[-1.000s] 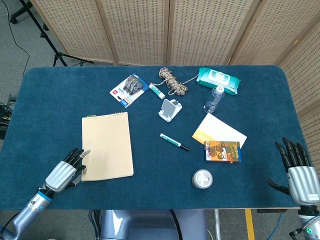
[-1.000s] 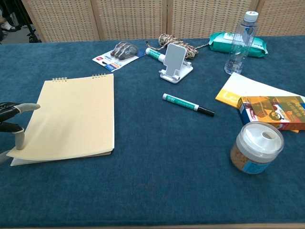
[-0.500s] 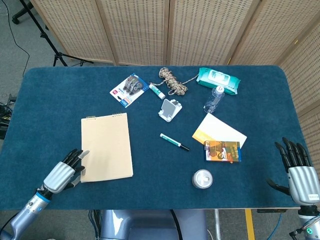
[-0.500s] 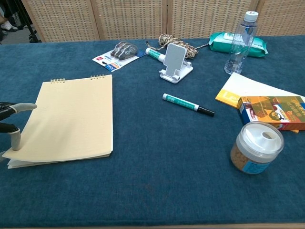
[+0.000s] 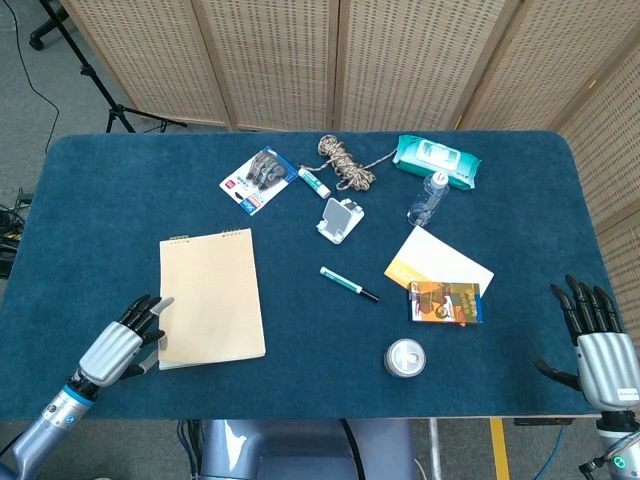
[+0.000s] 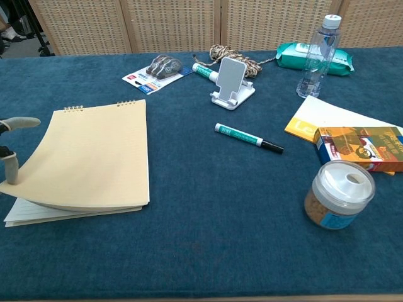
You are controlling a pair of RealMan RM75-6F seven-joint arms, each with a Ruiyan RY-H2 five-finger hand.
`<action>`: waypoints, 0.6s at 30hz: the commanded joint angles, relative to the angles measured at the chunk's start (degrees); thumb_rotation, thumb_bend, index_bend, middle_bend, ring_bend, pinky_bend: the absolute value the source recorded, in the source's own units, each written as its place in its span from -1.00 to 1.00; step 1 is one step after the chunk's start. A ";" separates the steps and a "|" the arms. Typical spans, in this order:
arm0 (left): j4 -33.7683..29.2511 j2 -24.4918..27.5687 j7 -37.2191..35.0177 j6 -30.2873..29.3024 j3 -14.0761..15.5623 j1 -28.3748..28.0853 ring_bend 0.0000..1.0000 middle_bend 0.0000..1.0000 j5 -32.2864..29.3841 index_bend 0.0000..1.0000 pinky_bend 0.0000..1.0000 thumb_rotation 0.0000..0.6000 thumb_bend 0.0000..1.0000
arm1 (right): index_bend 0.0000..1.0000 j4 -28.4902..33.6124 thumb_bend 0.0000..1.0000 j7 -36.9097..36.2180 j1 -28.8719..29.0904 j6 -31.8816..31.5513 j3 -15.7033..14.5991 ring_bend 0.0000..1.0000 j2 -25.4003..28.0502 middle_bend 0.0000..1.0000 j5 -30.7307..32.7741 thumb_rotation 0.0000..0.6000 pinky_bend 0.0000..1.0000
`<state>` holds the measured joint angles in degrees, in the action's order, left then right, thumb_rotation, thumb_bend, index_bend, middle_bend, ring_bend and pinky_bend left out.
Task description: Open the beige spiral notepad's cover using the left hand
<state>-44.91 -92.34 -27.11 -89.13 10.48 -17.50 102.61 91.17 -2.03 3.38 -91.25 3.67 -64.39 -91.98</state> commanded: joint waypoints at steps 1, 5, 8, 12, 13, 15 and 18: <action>-6.12 3.41 0.07 -0.87 -1.28 -1.42 -1.00 -1.00 -0.17 0.60 -1.00 1.00 0.09 | -1.00 -0.04 -1.00 -0.04 0.03 0.03 0.05 -1.00 0.00 -1.00 0.06 1.00 -1.00; -13.18 7.22 1.18 -0.62 -1.51 -2.34 -1.00 -1.00 0.11 0.61 -1.00 1.00 0.13 | -1.00 -0.05 -1.00 -0.19 0.03 0.07 0.11 -1.00 0.03 -1.00 0.20 1.00 -1.00; -18.89 10.20 1.88 -0.48 -1.25 -2.59 -1.00 -1.00 0.42 0.62 -1.00 1.00 0.13 | -1.00 -0.05 -1.00 -0.33 0.00 0.00 0.15 -1.00 0.07 -1.00 0.23 1.00 -1.00; -24.82 13.67 2.26 0.46 0.48 -2.63 -1.00 -1.00 1.79 0.63 -1.00 1.00 0.15 | -1.00 0.05 -1.00 -0.46 -0.06 -0.13 0.16 -1.00 0.16 -1.00 0.17 1.00 -1.00; -25.49 14.13 2.45 0.49 0.87 -2.52 -1.00 -1.00 2.16 0.63 -1.00 1.00 0.15 | -1.00 0.08 -1.00 -0.50 -0.09 -0.19 0.17 -1.00 0.19 -1.00 0.16 1.00 -1.00; -26.50 14.97 2.37 0.38 1.70 -2.20 -1.00 -1.00 2.95 0.63 -1.00 1.00 0.15 | -1.00 0.11 -1.00 -0.51 -0.14 -0.32 0.16 -1.00 0.25 -1.00 0.10 1.00 -1.00; -26.94 15.80 1.27 -0.30 2.56 -1.74 -1.00 -1.00 3.90 0.63 -1.00 1.00 0.15 | -1.00 0.12 -1.00 -0.52 -0.15 -0.30 0.12 -1.00 0.25 -1.00 0.05 1.00 -1.00</action>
<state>-71.61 -76.89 -25.42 -89.15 12.69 -19.48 106.16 91.29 -2.54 3.22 -91.55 3.79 -64.14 -91.93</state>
